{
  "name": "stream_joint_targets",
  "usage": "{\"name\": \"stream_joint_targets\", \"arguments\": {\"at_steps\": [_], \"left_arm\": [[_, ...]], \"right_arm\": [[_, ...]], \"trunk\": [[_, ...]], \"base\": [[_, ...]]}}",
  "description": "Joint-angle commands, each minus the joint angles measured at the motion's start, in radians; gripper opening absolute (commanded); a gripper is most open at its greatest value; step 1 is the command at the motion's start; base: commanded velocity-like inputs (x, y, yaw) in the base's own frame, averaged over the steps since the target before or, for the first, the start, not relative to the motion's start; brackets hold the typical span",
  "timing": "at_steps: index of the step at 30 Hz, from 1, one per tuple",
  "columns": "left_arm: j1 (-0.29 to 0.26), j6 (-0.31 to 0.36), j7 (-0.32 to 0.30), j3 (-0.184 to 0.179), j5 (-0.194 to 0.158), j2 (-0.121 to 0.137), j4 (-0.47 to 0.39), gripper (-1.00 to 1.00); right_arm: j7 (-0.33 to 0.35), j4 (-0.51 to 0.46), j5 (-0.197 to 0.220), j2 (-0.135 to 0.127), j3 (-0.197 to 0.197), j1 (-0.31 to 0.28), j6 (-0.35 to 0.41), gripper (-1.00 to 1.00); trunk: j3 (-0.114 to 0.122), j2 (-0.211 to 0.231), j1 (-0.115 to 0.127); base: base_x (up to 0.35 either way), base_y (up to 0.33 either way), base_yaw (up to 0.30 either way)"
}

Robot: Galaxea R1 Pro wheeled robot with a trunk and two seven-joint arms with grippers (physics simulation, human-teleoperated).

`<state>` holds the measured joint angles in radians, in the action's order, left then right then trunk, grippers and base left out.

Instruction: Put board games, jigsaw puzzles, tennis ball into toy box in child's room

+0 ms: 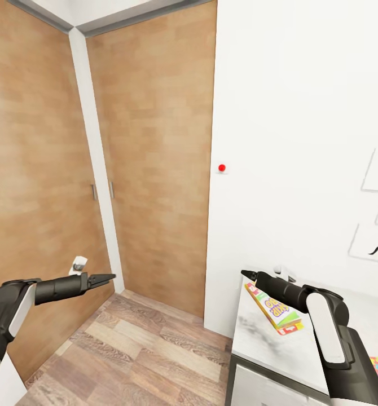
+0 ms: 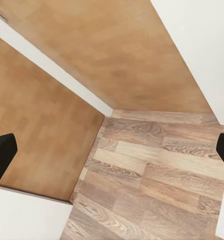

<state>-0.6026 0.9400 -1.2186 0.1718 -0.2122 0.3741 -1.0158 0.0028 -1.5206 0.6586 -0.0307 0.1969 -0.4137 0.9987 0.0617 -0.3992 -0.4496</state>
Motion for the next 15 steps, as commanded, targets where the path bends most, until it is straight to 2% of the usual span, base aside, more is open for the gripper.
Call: {"name": "stream_joint_targets", "arguments": {"at_steps": [1,4,15], "left_arm": [[0.000,0.007,-0.001,0.000,-0.003,-0.001,0.000,1.00],[0.000,0.004,-0.002,0.000,-0.003,-0.003,0.000,1.00],[0.000,-0.002,-0.004,0.000,-0.004,-0.007,0.000,1.00]], "right_arm": [[0.000,-0.001,0.001,0.000,0.001,0.000,0.005,1.00],[-0.001,-0.001,0.001,0.000,-0.002,0.000,0.005,1.00],[-0.001,0.000,-0.003,0.000,-0.064,0.000,0.001,1.00]], "trunk": [[0.000,-0.001,0.000],[0.000,-0.001,0.000],[0.000,-0.001,0.000]], "base": [[-0.002,0.000,0.000],[-0.002,0.000,0.000],[0.000,0.000,0.000]]}}
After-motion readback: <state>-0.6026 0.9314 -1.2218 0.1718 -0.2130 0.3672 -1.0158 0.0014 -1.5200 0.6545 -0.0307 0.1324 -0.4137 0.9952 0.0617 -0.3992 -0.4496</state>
